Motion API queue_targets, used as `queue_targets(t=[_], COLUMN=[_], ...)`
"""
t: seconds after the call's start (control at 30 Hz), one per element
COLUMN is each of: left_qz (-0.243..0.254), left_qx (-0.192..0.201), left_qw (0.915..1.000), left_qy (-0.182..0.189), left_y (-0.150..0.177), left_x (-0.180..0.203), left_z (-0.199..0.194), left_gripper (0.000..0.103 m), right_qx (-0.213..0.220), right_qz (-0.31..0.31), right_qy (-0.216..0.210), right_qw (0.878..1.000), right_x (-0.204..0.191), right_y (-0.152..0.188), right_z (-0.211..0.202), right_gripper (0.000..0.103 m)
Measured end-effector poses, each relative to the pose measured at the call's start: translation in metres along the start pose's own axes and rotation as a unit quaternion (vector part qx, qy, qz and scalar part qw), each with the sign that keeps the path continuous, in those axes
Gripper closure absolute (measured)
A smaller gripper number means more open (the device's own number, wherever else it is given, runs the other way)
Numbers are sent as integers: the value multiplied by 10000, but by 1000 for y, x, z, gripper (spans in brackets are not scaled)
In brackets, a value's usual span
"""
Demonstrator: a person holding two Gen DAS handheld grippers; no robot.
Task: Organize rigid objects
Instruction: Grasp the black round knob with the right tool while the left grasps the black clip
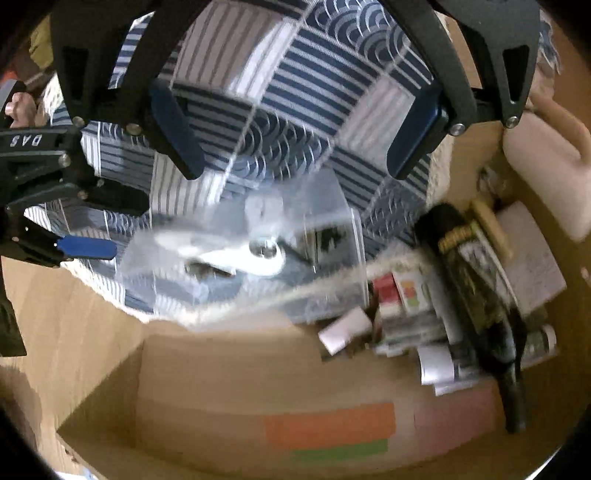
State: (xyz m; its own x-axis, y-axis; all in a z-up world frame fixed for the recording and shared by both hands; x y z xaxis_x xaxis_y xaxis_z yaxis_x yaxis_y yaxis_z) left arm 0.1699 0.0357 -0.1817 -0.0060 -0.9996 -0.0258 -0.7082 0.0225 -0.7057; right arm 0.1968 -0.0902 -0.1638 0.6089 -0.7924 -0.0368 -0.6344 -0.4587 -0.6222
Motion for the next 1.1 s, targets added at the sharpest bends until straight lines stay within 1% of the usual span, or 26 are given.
queue_targets(t=[0.13, 0.27, 0.33, 0.4, 0.47, 0.5, 0.53, 0.57, 0.67, 0.87, 0.9, 0.93, 1.03, 1.07, 1.1], left_qz=[-127, -242, -281, -285, -268, -251, -235, -221, -166, 114, 173, 238, 424, 461, 491], left_qx=[-252, -455, -526, -566, -588, -608, -625, -640, -711, -802, -827, -878, -1101, -1112, -1065], left_qw=[9995, 9984, 9978, 9974, 9972, 9970, 9968, 9965, 9952, 9921, 9913, 9899, 9854, 9855, 9871], left_qy=[130, 227, 290, 340, 376, 414, 449, 486, 645, 953, 1009, 1084, 1224, 1196, 1094], left_y=[24, 41, 47, 51, 55, 57, 58, 58, 59, 57, 57, 57, 62, 62, 62], left_x=[0, -1, -2, 0, 4, 7, 10, 13, 25, 60, 68, 76, 99, 104, 106], left_z=[7, 12, 13, 14, 13, 13, 14, 14, 16, 21, 22, 23, 30, 32, 33], left_gripper=[3, 3, 3, 3, 3, 3, 3, 3, 3, 3, 5, 12, 25, 26, 31], right_qx=[-301, -597, -705, -799, -893, -971, -1006, -993, -919, -615, -563, -513, -416, -390, -372], right_qz=[21, 73, 85, 81, 92, 120, 147, 162, 266, 519, 555, 596, 710, 731, 748], right_qy=[-159, -343, -423, -501, -568, -633, -655, -614, -616, -381, -308, -239, -177, -144, -121], right_qw=[9994, 9976, 9966, 9955, 9943, 9932, 9927, 9930, 9935, 9960, 9964, 9966, 9965, 9965, 9964], right_x=[-15, -26, -31, -36, -38, -39, -38, -36, -31, -6, 0, 6, 22, 25, 26], right_y=[23, 40, 44, 46, 50, 52, 53, 53, 54, 51, 51, 51, 54, 55, 56], right_z=[15, 27, 31, 35, 39, 42, 44, 44, 38, 15, 10, 6, -6, -9, -10], right_gripper=[31, 40, 42, 47, 59, 62, 68, 72, 72, 72, 72, 72, 72, 72, 72])
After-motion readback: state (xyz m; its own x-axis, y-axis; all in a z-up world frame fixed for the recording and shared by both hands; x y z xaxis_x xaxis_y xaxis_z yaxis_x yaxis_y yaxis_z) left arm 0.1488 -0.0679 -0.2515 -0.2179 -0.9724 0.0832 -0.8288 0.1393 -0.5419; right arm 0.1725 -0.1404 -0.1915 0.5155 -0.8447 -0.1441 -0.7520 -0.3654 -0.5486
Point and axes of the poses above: each gripper's, at about its wrist camera, not at the fingertips, and z roughly the way its jaws point, x to its right, y to its underside, the point moved 10 cm from there along z, roughly the way its jaws point, and after that the axes turned 4 degrees about -x, right-handed, at the moved point
